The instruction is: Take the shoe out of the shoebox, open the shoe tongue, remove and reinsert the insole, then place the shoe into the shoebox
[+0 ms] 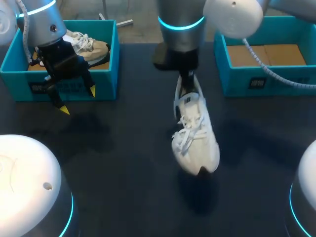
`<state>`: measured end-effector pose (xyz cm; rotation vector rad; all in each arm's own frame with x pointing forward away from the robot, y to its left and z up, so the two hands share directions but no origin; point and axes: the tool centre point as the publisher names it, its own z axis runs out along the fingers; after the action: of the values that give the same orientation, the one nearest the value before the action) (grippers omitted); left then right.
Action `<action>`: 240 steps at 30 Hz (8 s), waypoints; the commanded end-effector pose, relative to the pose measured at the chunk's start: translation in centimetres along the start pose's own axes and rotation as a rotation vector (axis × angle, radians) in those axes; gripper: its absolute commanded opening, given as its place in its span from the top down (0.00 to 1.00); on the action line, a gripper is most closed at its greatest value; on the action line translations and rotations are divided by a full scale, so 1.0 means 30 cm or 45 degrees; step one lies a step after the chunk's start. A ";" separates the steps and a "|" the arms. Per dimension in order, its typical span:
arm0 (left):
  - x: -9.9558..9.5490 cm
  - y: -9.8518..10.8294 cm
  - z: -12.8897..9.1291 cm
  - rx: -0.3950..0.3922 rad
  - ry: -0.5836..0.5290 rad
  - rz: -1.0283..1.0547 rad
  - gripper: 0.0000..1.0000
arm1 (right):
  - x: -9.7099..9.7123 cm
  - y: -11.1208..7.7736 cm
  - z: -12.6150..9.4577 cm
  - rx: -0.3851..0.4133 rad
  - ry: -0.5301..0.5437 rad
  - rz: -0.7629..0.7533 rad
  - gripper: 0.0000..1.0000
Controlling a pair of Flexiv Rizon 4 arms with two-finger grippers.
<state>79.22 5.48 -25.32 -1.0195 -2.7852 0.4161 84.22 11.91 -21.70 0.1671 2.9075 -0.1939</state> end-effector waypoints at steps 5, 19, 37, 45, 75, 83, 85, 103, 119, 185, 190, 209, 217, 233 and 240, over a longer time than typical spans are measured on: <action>0.002 0.000 0.001 -0.003 0.000 -0.001 0.00 | -0.174 -0.117 -0.053 0.000 -0.060 -0.115 1.00; 0.002 0.000 0.001 -0.003 0.000 -0.001 0.00 | -0.352 -0.303 -0.092 -0.053 -0.181 -0.275 1.00; 0.002 0.000 0.001 -0.003 0.000 -0.001 0.00 | -0.570 -0.482 -0.034 0.059 -0.179 -0.244 1.00; 0.002 0.000 0.001 -0.003 0.000 -0.001 0.00 | -0.797 -0.599 0.024 0.056 -0.170 -0.282 1.00; 0.002 0.000 0.001 -0.003 0.000 -0.001 0.00 | -1.120 -0.725 0.009 0.137 -0.245 -0.188 1.00; 0.002 0.000 0.001 -0.003 0.000 -0.001 0.00 | -1.283 -0.806 0.067 0.101 -0.255 -0.190 1.00; 0.002 0.000 0.001 -0.003 0.000 -0.001 0.00 | -1.325 -0.829 0.098 0.077 -0.245 -0.201 1.00; 0.002 0.000 0.001 -0.003 0.000 -0.001 0.00 | -1.433 -1.012 0.204 0.172 -0.224 0.062 1.00; 0.002 0.000 0.001 -0.003 0.000 -0.001 0.00 | -1.269 -1.241 0.232 0.332 -0.041 1.213 1.00; 0.002 0.000 0.001 -0.003 0.000 -0.001 0.00 | -1.001 -1.382 0.360 0.338 -0.058 2.127 1.00; 0.002 0.000 0.001 -0.003 0.000 -0.001 0.00 | -1.007 -1.377 0.375 0.340 -0.061 2.106 1.00; 0.002 0.000 0.001 -0.003 0.000 -0.001 0.00 | -0.921 -1.416 0.540 0.396 -0.055 2.088 1.00; 0.002 0.000 0.001 -0.003 0.000 -0.001 0.00 | -0.891 -1.419 0.546 0.391 -0.036 2.094 1.00; 0.002 0.000 0.001 -0.003 0.000 -0.001 0.00 | -0.851 -1.427 0.572 0.385 -0.009 2.128 1.00; 0.002 0.000 0.001 -0.003 0.000 -0.001 0.00 | -0.845 -1.405 0.568 0.384 -0.043 2.116 1.00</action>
<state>79.22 5.47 -25.32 -1.0195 -2.7852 0.4163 107.43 -35.02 -27.55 2.2784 1.7667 -0.2769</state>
